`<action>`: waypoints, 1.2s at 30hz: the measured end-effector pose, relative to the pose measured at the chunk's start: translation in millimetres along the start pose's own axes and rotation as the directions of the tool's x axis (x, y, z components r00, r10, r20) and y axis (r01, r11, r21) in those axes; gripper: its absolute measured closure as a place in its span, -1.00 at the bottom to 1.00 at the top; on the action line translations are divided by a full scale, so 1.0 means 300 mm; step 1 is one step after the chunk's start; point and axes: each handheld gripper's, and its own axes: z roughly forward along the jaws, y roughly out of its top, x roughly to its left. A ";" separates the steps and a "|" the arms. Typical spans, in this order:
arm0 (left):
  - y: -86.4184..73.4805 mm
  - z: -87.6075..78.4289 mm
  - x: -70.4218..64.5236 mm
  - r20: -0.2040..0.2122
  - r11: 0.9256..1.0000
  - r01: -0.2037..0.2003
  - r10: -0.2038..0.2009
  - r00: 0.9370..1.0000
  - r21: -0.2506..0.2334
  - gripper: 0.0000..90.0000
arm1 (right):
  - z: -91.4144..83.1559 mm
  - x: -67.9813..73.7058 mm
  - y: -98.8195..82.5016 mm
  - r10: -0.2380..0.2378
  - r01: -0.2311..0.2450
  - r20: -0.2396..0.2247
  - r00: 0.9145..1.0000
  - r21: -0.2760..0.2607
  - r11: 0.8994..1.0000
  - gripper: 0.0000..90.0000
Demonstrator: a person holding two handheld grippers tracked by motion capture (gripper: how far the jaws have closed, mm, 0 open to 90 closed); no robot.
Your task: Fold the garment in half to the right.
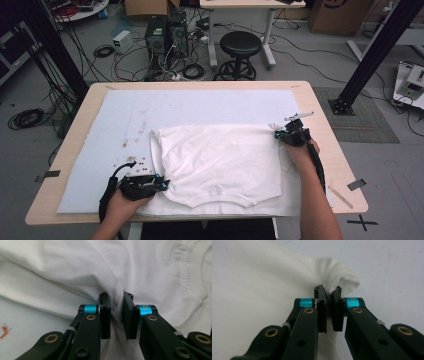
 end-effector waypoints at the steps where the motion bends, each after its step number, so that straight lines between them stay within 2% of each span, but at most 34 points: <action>1: 0.003 0.003 0.000 0.002 1.000 -0.009 0.009 1.000 0.003 0.75 | -0.007 -0.005 0.007 0.001 -0.001 0.021 1.000 -0.012 1.000 0.92; 5: 0.030 0.038 -0.001 0.008 1.000 -0.002 0.002 1.000 -0.004 0.75 | -0.012 -0.015 0.009 -0.006 0.007 0.052 0.999 -0.014 1.000 0.92; 7: 0.049 0.062 -0.005 0.004 1.000 -0.012 0.012 1.000 -0.005 0.76 | -0.023 -0.045 0.009 0.001 -0.001 0.080 0.997 -0.010 1.000 0.92; 8: 0.049 0.062 -0.005 0.004 1.000 -0.012 0.012 1.000 -0.005 0.76 | -0.023 -0.045 0.009 0.001 -0.001 0.080 0.997 -0.010 1.000 0.92; 9: 0.061 0.081 -0.013 0.003 1.000 -0.016 0.016 1.000 -0.010 0.76 | -0.029 -0.065 0.010 -0.005 0.006 0.092 0.996 -0.007 1.000 0.92; 11: 0.074 0.095 -0.021 0.006 1.000 -0.023 0.023 1.000 -0.010 0.76 | -0.031 -0.072 0.011 -0.012 0.012 0.096 0.995 -0.005 1.000 0.92; 12: 0.079 0.102 -0.026 0.008 1.000 -0.026 0.026 1.000 -0.008 0.77 | -0.035 -0.088 0.016 -0.029 0.029 0.108 0.994 0.002 1.000 0.92; 16: 0.104 0.132 -0.038 0.017 0.999 -0.036 0.036 0.999 -0.010 0.77 | -0.037 -0.106 0.026 -0.036 0.035 0.126 0.991 0.004 0.999 0.92; 18: 0.104 0.132 -0.038 0.017 0.999 -0.036 0.036 0.999 -0.010 0.77 | -0.032 -0.123 0.025 -0.028 0.028 0.137 0.990 0.000 1.000 0.92; 19: 0.115 0.145 -0.046 0.010 0.999 -0.054 0.054 0.999 -0.010 0.77 | -0.016 -0.130 0.012 -0.002 0.002 0.139 0.990 0.003 1.000 0.91; 21: 0.106 0.136 -0.045 0.007 0.999 -0.051 0.051 0.999 -0.015 0.77 | -0.006 -0.126 -0.001 -0.004 0.004 0.137 0.991 0.000 1.000 0.87; 23: 0.093 0.122 -0.039 0.004 0.999 -0.044 0.044 0.999 -0.021 0.79 | -0.010 -0.121 -0.009 0.003 -0.001 0.133 0.991 -0.017 1.000 0.72; 24: 0.093 0.122 -0.039 0.004 0.999 -0.044 0.044 0.999 -0.021 0.80 | -0.010 -0.121 -0.009 0.003 -0.001 0.133 0.991 -0.017 1.000 0.72; 25: 0.084 0.110 -0.038 0.001 0.999 -0.041 0.041 0.999 -0.024 0.80 | -0.016 -0.121 -0.012 0.009 -0.006 0.138 0.990 -0.027 1.000 0.53; 26: 0.081 0.105 -0.038 0.000 0.999 -0.045 0.045 0.999 -0.025 0.81 | -0.031 -0.122 -0.017 0.040 -0.033 0.129 0.991 -0.054 0.998 0.28; 28: 0.076 0.095 -0.040 0.001 0.998 -0.055 0.055 0.999 -0.029 0.82 | -0.047 -0.116 -0.021 0.058 -0.049 0.123 0.991 -0.074 0.996 0.12; 31: 0.073 0.089 -0.045 0.001 0.998 -0.061 0.061 0.998 -0.023 0.83 | -0.077 -0.093 -0.025 0.064 -0.052 0.115 0.991 -0.104 0.993 0.08; 33: 0.069 0.081 -0.046 0.006 0.997 -0.068 0.068 0.998 -0.019 0.83 | -0.113 -0.047 -0.021 0.022 -0.005 0.124 0.992 -0.131 0.991 0.04; 36: 0.066 0.079 -0.046 0.006 0.998 -0.058 0.058 0.998 -0.023 0.83 | -0.139 -0.017 -0.019 0.008 0.009 0.111 0.994 -0.158 0.987 0.02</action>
